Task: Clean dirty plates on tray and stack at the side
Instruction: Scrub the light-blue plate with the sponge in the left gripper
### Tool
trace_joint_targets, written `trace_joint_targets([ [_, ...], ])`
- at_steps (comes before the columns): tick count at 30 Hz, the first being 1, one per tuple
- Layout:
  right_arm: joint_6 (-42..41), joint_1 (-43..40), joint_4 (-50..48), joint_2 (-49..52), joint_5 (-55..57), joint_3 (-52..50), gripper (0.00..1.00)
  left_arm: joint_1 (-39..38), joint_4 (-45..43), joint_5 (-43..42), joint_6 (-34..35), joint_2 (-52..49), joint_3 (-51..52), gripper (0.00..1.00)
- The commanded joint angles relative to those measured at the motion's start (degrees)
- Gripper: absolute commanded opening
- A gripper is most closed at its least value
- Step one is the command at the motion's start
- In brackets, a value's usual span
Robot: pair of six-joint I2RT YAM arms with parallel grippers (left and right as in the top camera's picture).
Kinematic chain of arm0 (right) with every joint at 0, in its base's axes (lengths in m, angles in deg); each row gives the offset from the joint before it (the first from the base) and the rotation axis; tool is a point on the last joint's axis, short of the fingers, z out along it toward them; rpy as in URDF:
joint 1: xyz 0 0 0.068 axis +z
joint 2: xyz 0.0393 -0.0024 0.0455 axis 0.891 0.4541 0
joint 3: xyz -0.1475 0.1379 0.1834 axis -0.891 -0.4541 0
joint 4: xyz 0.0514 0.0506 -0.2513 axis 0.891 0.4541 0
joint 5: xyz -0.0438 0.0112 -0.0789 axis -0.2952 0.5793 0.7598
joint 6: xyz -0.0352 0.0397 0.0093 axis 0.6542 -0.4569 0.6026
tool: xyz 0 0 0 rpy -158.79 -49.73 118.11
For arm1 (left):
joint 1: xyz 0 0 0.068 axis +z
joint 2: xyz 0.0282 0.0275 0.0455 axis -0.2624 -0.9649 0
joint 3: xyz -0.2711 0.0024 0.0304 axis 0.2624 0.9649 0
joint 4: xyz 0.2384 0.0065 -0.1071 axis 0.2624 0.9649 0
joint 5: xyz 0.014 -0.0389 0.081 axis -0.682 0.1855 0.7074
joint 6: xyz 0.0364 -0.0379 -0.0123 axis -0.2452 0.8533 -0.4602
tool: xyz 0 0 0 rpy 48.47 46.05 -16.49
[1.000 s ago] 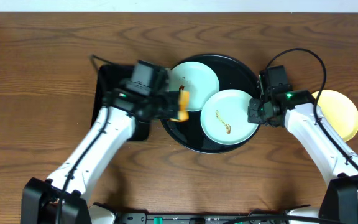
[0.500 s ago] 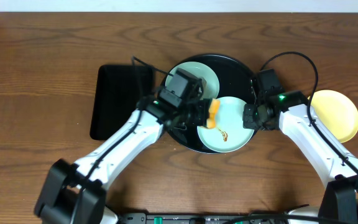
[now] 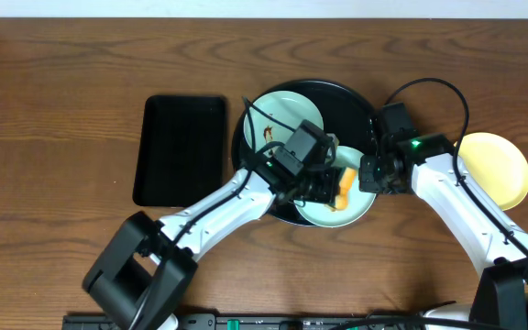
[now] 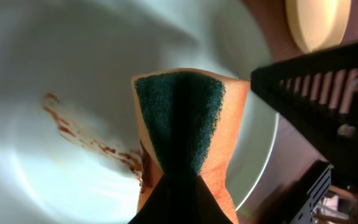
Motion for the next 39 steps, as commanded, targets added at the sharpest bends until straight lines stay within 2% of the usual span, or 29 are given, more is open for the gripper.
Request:
trace_joint_targets([
  [1,-0.98,0.48,0.07,0.15,0.57,-0.20,0.01,-1.44,-0.68,-1.75,1.79,-1.07,0.04,0.08],
  [7,-1.01,0.52,0.09,0.15,0.55,-0.20,0.01,-3.61,-1.31,-2.67,3.91,-1.84,0.04,0.07],
  [17,-0.98,0.52,0.55,0.15,0.57,-0.20,0.01,-4.63,-1.42,-1.09,3.65,-6.56,0.04,0.07],
  [25,-0.94,0.52,1.62,0.15,0.59,-0.20,0.01,-4.55,-1.25,6.56,2.14,-8.87,0.04,0.07],
  [39,0.63,0.52,5.31,0.15,0.76,-0.20,0.01,2.21,-2.01,7.21,1.88,-7.02,0.02,0.08],
])
